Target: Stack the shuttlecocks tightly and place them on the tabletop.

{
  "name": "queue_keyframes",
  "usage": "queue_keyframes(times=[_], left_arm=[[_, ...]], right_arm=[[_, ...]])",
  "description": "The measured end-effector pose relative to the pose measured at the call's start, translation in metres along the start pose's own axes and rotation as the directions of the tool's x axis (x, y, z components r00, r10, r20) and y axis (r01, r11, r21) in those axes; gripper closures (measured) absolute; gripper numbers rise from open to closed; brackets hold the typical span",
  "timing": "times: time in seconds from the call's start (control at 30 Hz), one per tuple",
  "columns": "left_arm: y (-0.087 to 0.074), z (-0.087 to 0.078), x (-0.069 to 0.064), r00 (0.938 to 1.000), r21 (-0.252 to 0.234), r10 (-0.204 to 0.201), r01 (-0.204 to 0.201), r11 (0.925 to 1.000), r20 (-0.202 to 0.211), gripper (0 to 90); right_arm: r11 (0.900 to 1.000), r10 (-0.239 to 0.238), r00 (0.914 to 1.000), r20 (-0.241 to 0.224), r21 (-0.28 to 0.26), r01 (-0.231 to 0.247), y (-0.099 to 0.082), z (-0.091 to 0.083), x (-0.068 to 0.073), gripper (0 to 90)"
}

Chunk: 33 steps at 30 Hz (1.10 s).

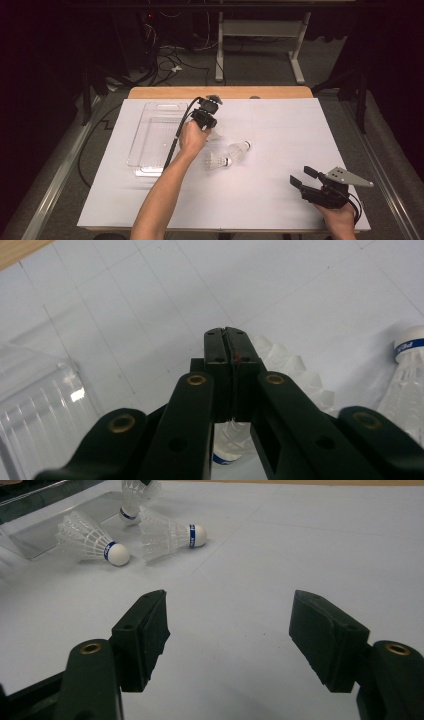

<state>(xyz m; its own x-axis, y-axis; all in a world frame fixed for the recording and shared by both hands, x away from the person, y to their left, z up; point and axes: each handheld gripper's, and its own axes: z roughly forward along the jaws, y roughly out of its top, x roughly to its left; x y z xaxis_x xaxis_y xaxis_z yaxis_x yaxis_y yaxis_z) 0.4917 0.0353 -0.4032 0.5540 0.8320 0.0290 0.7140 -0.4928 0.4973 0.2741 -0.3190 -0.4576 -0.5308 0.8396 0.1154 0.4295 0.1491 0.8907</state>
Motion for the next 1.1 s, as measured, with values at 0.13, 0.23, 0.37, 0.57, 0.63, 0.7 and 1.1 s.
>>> queue_keyframes(times=[0.13,0.23,0.37,0.57,0.63,0.7,1.1], left_arm=[[0.005,0.0,0.001,0.9999,-0.015,0.013,-0.013,0.9998,-0.001,89.1],[0.006,0.002,0.002,0.9998,-0.028,0.017,-0.017,0.9995,0.007,89.1],[0.008,0.008,0.001,0.9989,-0.029,0.046,-0.046,0.9985,-0.01,89.1],[0.017,0.012,-0.004,0.997,-0.023,0.073,-0.074,0.997,-0.025,89.1],[0.017,0.015,-0.007,0.9966,-0.021,0.079,-0.079,0.9966,-0.022,89.0],[0.017,0.018,-0.009,0.9965,-0.013,0.082,-0.082,0.9966,-0.015,88.9],[0.02,0.029,-0.015,0.9977,-0.027,0.05,-0.048,0.9985,0.047,86.4]], right_arm=[[1.0,0.002,1.0,0.0,0.001,-0.002,0.0,0.0,0.0,32.2],[1.0,0.002,1.0,-0.001,0.001,-0.002,0.0,0.0,0.0,32.2],[1.0,0.002,1.0,0.002,-0.001,-0.002,0.0,0.0,-0.001,32.2],[1.0,0.008,1.0,0.004,-0.005,-0.008,-0.001,-0.001,-0.001,32.2],[0.9999,0.011,0.9999,0.004,-0.003,-0.011,-0.001,-0.001,-0.001,32.1],[1.0,0.009,1.0,0.004,-0.003,-0.009,-0.001,-0.001,-0.001,32.1],[1.0,0.006,1.0,0.001,-0.005,-0.006,-0.001,-0.002,-0.001,32.1]])
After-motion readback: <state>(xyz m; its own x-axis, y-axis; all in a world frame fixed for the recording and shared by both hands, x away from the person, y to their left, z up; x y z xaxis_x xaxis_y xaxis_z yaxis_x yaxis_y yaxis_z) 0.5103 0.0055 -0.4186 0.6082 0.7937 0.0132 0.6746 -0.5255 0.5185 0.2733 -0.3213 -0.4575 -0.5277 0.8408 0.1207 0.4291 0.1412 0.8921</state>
